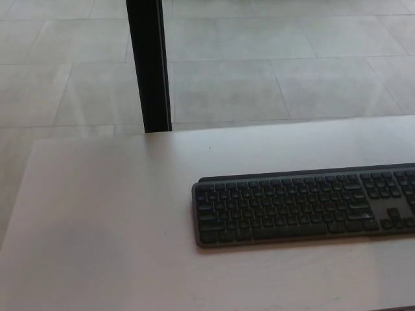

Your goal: The robot uses its right fingers to click on the space key of the black keyboard placed on the center of the white desk.

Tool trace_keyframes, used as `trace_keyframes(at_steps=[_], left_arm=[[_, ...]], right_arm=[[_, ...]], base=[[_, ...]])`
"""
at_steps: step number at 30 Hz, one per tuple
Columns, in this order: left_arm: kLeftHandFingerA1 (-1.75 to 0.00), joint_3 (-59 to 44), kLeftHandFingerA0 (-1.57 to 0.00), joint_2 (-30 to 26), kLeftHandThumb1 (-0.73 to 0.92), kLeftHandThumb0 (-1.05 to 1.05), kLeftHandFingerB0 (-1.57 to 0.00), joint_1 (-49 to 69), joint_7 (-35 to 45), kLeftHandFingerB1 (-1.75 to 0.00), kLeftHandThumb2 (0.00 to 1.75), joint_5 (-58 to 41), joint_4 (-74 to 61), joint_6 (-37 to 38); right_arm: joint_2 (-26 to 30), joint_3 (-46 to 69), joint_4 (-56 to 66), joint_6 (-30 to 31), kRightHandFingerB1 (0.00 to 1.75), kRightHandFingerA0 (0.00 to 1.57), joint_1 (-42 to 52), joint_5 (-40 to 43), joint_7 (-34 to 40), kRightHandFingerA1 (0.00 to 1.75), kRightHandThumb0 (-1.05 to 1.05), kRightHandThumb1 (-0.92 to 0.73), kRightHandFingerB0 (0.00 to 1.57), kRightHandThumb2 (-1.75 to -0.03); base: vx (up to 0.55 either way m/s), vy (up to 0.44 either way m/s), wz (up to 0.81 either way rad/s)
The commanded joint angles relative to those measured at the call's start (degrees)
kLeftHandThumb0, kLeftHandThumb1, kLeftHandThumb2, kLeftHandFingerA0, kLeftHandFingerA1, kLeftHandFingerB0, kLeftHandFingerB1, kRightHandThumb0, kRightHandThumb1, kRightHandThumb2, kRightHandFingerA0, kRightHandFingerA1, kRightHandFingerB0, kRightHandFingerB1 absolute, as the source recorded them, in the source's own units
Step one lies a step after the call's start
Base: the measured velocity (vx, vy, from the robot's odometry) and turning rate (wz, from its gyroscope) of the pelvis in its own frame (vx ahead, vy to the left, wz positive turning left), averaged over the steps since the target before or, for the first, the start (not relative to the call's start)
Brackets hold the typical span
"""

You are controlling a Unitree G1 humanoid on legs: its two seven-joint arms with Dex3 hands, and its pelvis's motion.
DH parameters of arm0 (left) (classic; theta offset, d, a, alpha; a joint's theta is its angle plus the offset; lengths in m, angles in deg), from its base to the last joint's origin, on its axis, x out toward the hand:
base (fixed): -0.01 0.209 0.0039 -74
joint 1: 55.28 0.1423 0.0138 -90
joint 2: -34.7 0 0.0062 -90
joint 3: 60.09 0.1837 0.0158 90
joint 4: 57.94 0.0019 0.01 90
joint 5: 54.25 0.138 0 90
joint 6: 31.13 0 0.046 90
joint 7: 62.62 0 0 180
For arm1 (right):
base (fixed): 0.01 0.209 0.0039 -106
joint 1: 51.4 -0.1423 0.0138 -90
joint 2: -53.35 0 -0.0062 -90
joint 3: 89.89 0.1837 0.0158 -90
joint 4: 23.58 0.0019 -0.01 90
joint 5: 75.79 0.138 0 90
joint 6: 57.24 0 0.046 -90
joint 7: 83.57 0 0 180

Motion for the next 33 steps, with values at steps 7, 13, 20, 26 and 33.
trace_keyframes(at_steps=[7,13,20,26,33], left_arm=[[-0.64,0.9,-0.75,-1.9,0.52,-0.3,-0.72,1.0,-0.3,-0.55,0.55,-0.7,0.1,2.0],[-0.63,0.8,-0.72,-1.8,0.51,-0.32,-0.7,1.4,-0.2,-0.55,0.54,-1.1,-0.3,2.0],[-0.62,0.5,-0.68,-2.1,0.54,-0.31,-0.71,0.6,0.3,-0.55,0.54,-1.9,0.9,1.6],[-0.66,1.1,-0.75,-2.3,0.53,-0.3,-0.71,0.2,-0.4,-0.56,0.55,-1.5,0.8,1.4],[-0.65,1.2,-0.73,-2.2,0.54,-0.3,-0.7,0.1,-0.5,-0.56,0.55,-1.4,0.3,1.5]], right_arm=[[-1.6,-20.2,0.4,-2.8,0.43,0.74,5.3,-11.6,-6.6,1.37,-0.12,-0.61,0.58,-0.58],[-1.1,-27.1,-5.6,-6.3,0.42,0.79,3.9,-17.4,-5.7,1.36,-0.19,-0.59,0.58,-0.59],[-0.6,-32.5,-8.2,-8.9,0.4,0.84,3.6,-22.7,-5.1,1.43,-0.27,-0.62,0.59,-0.58],[0.7,-39.2,-10.3,-14.4,0.41,0.77,4.6,-30.6,-2.6,1.42,-0.28,-0.62,0.63,-0.58],[2.4,-45.9,-10.7,-20.7,0.43,0.76,7.5,-38.9,2.0,1.45,-0.3,-0.62,0.66,-0.58]], base=[[0.0,0.0,0.0],[0.0,0.0,0.0],[0.0,0.0,0.0],[0.0,0.0,0.0],[0.0,0.0,0.0]])
